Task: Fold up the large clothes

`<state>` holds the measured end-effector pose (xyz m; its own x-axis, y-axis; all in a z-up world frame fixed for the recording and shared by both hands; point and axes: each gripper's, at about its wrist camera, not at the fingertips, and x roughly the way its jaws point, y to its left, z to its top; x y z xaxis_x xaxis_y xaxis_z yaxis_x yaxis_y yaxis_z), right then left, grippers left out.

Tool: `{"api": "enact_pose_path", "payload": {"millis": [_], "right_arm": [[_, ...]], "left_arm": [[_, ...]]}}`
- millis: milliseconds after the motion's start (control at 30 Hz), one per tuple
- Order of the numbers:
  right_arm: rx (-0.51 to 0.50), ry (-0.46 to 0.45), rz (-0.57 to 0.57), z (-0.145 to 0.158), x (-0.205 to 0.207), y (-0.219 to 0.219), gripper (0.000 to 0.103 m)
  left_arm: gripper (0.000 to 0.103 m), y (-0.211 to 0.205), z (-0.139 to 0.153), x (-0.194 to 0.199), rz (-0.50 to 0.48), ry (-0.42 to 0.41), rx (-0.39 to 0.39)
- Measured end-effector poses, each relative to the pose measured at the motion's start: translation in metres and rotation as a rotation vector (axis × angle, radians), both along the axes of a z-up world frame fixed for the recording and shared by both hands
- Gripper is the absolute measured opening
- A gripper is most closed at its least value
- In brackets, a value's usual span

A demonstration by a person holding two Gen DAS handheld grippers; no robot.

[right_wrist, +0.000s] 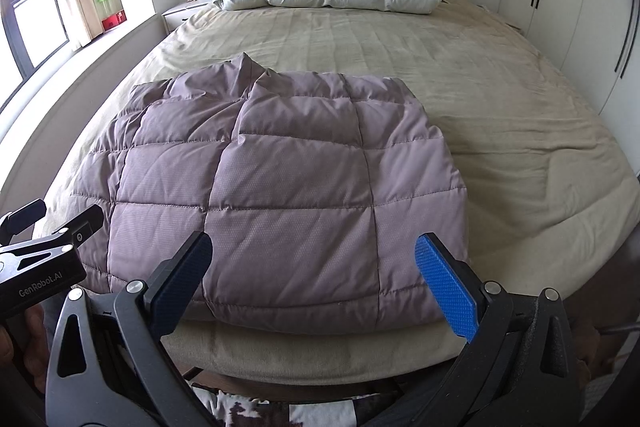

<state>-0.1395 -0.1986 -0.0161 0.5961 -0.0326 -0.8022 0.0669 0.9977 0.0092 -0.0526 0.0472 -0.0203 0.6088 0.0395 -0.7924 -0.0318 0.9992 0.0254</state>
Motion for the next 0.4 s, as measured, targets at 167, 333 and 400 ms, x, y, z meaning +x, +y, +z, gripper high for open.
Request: {"api": "enact_pose_path", "payload": {"millis": [167, 333, 400], "right_arm": [[0.0, 0.0, 0.0, 0.0005, 0.0005, -0.0002, 0.103], [0.0, 0.002, 0.002, -0.0003, 0.0006, -0.0008, 0.103], [0.0, 0.004, 0.003, -0.0023, -0.0013, -0.0005, 0.103]], "left_arm": [[0.103, 0.0, -0.0009, -0.0004, -0.002, 0.001, -0.001], [0.103, 0.0001, -0.0021, -0.0021, -0.006, -0.008, 0.003], [0.103, 0.0006, -0.0018, -0.002, -0.011, -0.012, 0.002]]}}
